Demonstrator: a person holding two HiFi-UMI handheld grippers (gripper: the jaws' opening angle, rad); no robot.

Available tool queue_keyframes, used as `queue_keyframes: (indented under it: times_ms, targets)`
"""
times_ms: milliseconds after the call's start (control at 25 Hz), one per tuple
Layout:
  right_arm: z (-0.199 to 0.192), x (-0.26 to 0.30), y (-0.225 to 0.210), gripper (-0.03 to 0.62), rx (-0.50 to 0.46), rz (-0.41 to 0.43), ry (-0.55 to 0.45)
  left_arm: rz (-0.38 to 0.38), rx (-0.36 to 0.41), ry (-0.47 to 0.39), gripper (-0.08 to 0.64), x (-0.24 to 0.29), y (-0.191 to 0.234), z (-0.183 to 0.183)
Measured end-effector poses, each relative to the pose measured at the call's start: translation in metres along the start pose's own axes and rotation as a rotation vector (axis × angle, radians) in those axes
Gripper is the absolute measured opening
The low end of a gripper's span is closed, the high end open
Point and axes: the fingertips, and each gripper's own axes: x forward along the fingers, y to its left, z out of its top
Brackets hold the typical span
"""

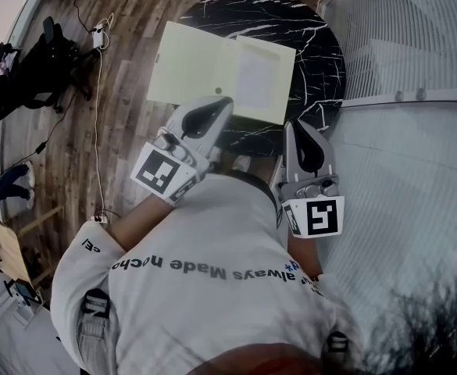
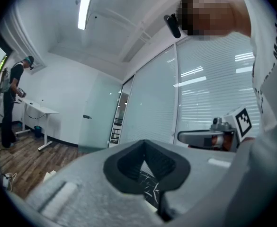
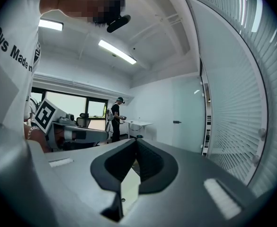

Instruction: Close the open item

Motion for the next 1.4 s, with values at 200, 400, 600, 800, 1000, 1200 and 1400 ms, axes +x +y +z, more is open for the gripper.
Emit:
queue_keyframes:
  times_ms: [200, 400, 600, 800, 1000, 1200, 1400]
  targets:
    - [0.004, -0.013, -0.028, 0.001, -0.005, -0.014, -0.008, -0.012, 0.005, -0.004, 0.003, 0.024, -0.018, 0.004]
    - [0.001, -0.017, -0.043, 0.001, -0.007, -0.016, -0.004, -0.022, 0.004, -0.004, 0.003, 0.040, -0.024, 0.001]
    - [-0.001, -0.012, -0.046, 0.002, -0.004, -0.006, -0.005, -0.004, 0.003, 0.015, 0.005, 0.044, -0.017, -0.010]
    - [-0.002, -0.005, -0.045, 0.002, 0.003, 0.004, -0.003, 0.034, -0.012, 0.056, 0.006, 0.039, -0.001, -0.026]
    - [-0.003, 0.000, -0.043, 0.000, 0.006, 0.011, -0.003, 0.068, -0.055, 0.118, 0.054, 0.035, 0.020, -0.065]
    - [-0.001, 0.003, -0.041, 0.001, 0.008, 0.010, -0.003, 0.117, -0.095, 0.213, 0.064, 0.025, 0.045, -0.115]
    - [-0.001, 0.003, -0.042, 0.002, 0.009, 0.011, -0.003, 0.154, -0.125, 0.317, 0.077, 0.012, 0.070, -0.176]
